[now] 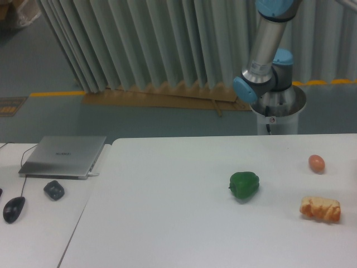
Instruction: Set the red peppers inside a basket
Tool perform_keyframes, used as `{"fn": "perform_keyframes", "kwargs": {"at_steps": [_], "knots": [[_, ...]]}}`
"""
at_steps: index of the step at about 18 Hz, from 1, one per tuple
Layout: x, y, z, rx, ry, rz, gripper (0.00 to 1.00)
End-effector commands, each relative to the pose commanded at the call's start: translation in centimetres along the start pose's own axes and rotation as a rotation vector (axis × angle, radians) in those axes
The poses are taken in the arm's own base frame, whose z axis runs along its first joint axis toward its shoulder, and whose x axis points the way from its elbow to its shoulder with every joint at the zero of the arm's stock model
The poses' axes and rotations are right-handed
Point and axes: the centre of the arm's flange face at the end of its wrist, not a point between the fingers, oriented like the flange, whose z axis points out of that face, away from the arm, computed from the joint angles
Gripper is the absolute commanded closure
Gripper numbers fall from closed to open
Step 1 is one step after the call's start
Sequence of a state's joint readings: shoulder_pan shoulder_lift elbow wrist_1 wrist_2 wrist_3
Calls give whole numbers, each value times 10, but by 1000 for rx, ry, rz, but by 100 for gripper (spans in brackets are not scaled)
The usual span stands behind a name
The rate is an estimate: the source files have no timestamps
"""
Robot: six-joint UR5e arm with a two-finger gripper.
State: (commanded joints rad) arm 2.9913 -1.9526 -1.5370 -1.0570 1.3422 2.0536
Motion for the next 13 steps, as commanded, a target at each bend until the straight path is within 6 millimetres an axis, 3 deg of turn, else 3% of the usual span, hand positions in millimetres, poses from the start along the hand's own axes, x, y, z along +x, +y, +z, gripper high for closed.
{"fn": "perform_keyframes", "kwargs": {"at_steps": [3, 7, 13], "knots": [[7, 17, 8, -125, 89, 155, 55], [11, 16, 8, -290, 236, 365, 55], [7, 18, 13, -410, 311, 479, 52]]}}
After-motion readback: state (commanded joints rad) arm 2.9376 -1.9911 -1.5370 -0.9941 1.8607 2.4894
